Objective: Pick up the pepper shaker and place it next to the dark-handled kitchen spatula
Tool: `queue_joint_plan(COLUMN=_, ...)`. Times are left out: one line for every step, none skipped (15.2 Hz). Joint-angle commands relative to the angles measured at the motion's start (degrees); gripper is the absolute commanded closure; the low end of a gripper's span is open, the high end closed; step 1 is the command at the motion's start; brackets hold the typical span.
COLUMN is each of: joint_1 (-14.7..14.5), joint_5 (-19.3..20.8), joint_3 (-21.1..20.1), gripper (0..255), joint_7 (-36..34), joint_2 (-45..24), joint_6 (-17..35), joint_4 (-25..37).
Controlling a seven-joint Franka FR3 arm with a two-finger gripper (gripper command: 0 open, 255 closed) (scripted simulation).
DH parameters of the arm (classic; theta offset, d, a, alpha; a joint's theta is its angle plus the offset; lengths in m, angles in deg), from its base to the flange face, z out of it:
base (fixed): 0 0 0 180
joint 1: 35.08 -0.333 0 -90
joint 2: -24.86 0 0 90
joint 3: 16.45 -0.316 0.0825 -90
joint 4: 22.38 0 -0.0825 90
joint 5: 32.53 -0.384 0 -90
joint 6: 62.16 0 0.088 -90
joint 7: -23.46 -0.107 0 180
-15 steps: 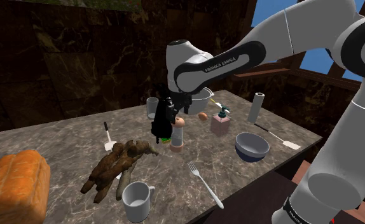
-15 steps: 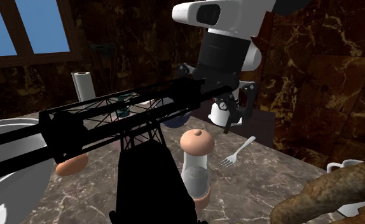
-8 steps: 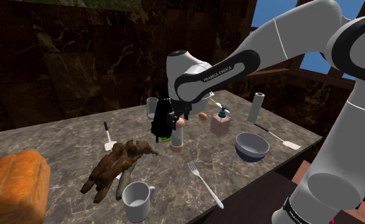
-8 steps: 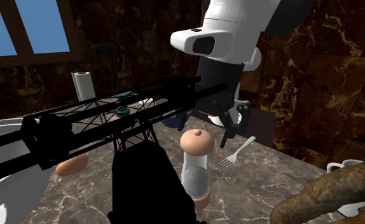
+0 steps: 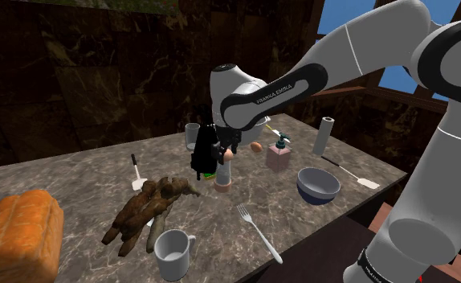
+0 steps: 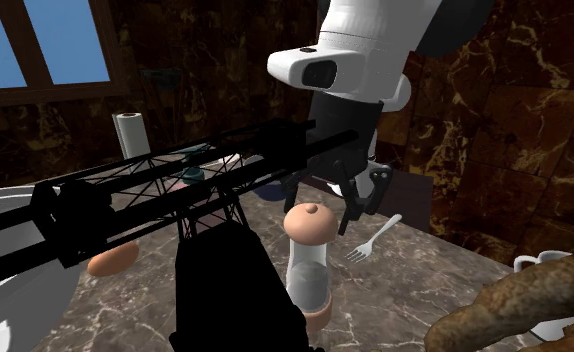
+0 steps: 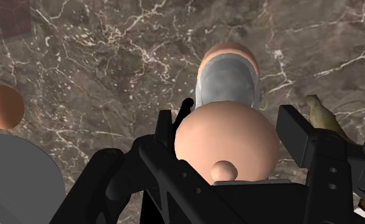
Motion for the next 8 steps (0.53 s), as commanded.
queue_joint_plan(joint_1=0.0, joint_5=0.0, joint_3=0.0, gripper=255, joint_7=0.0, joint_2=-0.1, joint_6=0.0, joint_4=0.0)
queue_joint_plan(joint_1=0.0, joint_5=0.0, joint_3=0.0, gripper=255, joint_7=0.0, joint_2=-0.1, joint_6=0.0, joint_4=0.0)
queue_joint_plan(joint_1=0.0, joint_5=0.0, joint_3=0.0, gripper=255, joint_7=0.0, joint_2=-0.1, joint_6=0.0, joint_4=0.0)
queue_joint_plan(joint_1=0.0, joint_5=0.0, joint_3=0.0, gripper=255, joint_7=0.0, joint_2=-0.1, joint_6=0.0, joint_4=0.0)
queue_joint_plan(joint_1=0.0, joint_5=0.0, joint_3=0.0, gripper=255, joint_7=0.0, joint_2=-0.1, joint_6=0.0, joint_4=-0.1)
queue_joint_plan(joint_1=0.0, joint_5=0.0, joint_3=0.0, gripper=255, joint_7=0.0, joint_2=-0.1, joint_6=0.0, joint_4=0.0)
queue_joint_plan(joint_1=0.0, joint_5=0.0, joint_3=0.0, gripper=255, joint_7=0.0, joint_2=0.0, joint_6=0.0, joint_4=0.0)
queue_joint_plan(joint_1=0.1, joint_5=-0.2, joint_3=0.0, gripper=255, joint_7=0.3, joint_2=0.3, joint_6=-0.7, joint_4=0.3)
